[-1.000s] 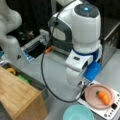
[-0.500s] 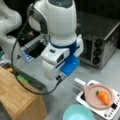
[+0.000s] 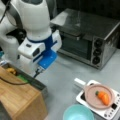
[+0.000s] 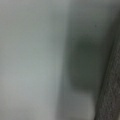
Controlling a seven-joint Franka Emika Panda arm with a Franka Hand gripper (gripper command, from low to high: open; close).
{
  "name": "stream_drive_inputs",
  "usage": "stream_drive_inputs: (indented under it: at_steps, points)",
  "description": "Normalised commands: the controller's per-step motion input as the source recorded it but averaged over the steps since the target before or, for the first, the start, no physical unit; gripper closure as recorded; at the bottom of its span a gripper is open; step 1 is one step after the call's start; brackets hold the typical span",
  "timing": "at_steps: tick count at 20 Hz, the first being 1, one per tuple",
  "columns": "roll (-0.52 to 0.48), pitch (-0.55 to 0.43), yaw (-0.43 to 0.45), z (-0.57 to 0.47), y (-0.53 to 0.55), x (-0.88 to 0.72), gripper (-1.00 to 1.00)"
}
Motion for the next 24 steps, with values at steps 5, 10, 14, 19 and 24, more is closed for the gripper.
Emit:
stream_drive_inputs:
  at_steps: [5,10,14,19,24]
  points:
    - [-0.1,-0.212,0.149,-0.23,-0.15,-0.5,-1.0]
    - [-0.108,-0.181,0.19,-0.2,-0.14,-0.21,-1.0]
    - [-0.098,-0.148,0.206,-0.17,-0.18,-0.1,-1.0]
    - [-0.077,-0.121,0.159,-0.17,-0.13,-0.05,-1.0]
    - [-0.05,-0.078,0.111,-0.15,-0.03,-0.04,-1.0]
